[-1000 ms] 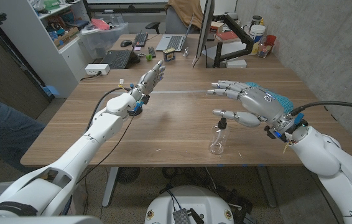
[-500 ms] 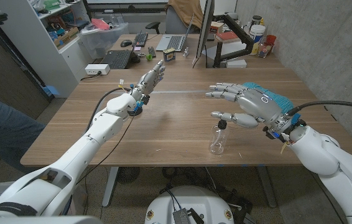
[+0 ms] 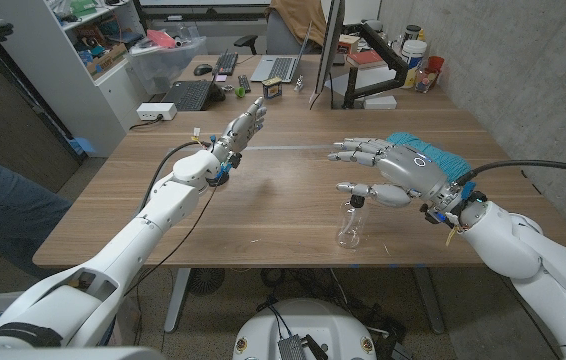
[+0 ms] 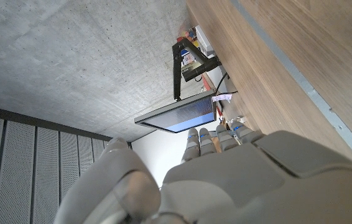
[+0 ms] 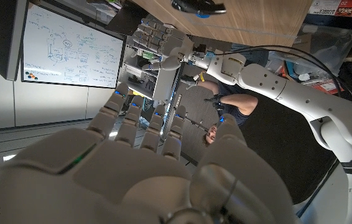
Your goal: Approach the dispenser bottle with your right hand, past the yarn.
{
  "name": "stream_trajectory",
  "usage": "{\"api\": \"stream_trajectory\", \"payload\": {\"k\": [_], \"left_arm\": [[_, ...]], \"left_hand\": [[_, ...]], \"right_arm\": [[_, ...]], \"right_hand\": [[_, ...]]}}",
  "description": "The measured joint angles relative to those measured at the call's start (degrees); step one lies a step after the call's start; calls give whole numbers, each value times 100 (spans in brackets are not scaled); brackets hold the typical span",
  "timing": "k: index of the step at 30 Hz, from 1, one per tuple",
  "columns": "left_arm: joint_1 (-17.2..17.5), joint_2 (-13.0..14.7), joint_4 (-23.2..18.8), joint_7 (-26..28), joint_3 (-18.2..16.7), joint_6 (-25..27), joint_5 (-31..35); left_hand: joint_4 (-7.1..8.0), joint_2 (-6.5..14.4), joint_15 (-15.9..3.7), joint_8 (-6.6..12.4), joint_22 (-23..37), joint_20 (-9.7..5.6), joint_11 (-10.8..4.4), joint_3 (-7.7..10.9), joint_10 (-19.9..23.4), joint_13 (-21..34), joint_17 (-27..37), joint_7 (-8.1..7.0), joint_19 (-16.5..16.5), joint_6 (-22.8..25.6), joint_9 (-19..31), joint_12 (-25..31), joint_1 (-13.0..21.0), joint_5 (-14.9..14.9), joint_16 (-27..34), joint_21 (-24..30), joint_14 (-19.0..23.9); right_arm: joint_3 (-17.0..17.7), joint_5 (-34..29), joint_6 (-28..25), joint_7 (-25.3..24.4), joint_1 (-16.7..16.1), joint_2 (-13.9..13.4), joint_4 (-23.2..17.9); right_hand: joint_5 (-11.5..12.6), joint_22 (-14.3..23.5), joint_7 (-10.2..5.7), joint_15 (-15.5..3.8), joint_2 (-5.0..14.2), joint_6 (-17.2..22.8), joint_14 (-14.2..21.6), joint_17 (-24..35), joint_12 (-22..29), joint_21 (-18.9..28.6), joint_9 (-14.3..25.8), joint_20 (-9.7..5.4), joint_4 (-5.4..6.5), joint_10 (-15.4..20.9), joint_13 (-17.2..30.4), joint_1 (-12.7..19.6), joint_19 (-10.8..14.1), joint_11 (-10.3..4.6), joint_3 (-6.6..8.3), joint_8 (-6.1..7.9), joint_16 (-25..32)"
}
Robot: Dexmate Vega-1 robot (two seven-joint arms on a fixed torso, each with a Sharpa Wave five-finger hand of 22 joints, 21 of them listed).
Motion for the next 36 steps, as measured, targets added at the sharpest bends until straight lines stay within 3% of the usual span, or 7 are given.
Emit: {"api": "stream_trajectory", "payload": {"k": [36], "left_arm": [[233, 69, -149, 97, -130, 8, -90]], "left_hand": [[16, 22, 29, 0, 0, 19, 0, -46, 0, 0, 0, -21, -19, 21, 0, 0, 22, 0, 0, 0, -29]], "right_arm": [[-549, -139, -668, 84, 42, -751, -28]], "right_hand": [[39, 0, -42, 1, 2, 42, 1, -13, 0, 0, 0, 82, -71, 43, 0, 205, -81, -41, 71, 0, 0]]}}
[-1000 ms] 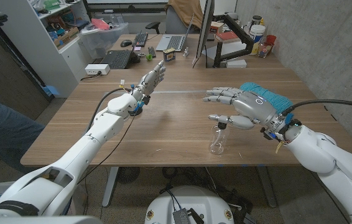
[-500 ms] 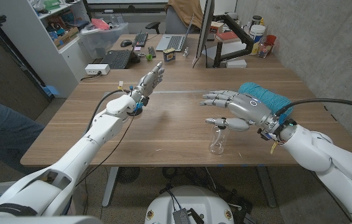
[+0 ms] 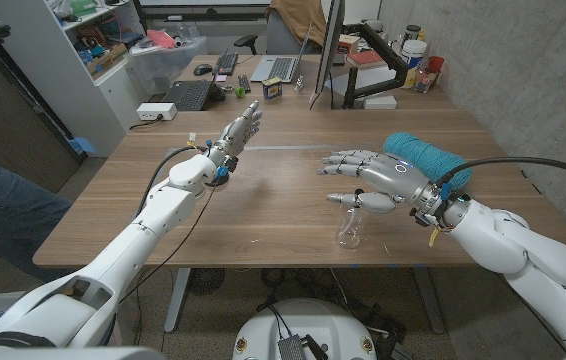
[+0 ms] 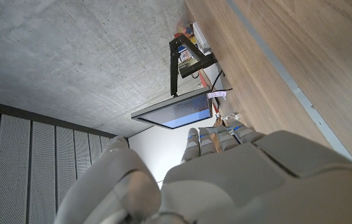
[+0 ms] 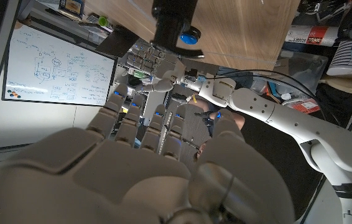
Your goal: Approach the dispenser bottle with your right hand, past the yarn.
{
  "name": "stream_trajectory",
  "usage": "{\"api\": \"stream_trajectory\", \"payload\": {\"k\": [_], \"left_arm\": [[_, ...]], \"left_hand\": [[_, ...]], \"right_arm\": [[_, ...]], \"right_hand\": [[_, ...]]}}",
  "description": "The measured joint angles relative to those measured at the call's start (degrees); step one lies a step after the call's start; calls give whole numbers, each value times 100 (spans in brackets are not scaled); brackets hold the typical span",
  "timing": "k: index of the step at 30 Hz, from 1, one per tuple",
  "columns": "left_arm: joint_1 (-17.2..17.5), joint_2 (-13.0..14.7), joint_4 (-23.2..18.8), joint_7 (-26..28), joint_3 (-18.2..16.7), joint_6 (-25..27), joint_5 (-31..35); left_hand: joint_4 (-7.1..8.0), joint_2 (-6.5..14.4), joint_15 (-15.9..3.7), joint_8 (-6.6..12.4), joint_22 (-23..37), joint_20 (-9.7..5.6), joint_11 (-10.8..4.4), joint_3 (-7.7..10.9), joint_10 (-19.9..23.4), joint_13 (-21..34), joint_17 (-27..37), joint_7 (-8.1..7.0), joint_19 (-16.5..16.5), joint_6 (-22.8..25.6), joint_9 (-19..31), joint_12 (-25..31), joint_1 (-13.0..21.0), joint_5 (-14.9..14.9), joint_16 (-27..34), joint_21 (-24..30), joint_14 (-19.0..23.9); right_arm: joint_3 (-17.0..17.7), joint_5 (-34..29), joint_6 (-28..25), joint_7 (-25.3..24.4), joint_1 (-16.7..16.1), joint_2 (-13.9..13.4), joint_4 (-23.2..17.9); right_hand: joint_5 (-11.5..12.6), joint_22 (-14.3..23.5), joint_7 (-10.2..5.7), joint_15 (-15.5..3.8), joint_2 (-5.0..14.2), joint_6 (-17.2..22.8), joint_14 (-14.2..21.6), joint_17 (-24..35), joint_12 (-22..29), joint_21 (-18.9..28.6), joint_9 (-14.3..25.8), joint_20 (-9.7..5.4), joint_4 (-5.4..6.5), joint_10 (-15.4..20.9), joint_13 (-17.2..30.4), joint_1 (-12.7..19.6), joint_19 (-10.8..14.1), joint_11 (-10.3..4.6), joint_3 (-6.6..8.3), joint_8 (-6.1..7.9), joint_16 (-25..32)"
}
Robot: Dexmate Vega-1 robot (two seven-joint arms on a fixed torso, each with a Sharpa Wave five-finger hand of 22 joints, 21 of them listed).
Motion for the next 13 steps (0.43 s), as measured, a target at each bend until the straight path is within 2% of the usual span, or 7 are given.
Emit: {"api": "stream_trajectory", "payload": {"k": [13], "left_arm": [[1, -37, 43, 16, 16, -4, -1]], "left_hand": [[-8, 23, 0, 0, 0, 0, 0, -7, 0, 0, 0, 0, 0, 0, 0, 0, 23, 0, 0, 0, 0]], "right_arm": [[-133, 45, -167, -53, 23, -192, 72]], "right_hand": [[0, 0, 0, -31, -31, 0, 31, 1, 0, 0, 0, 0, 0, 0, 0, 31, 0, 0, 0, 0, 0]]}}
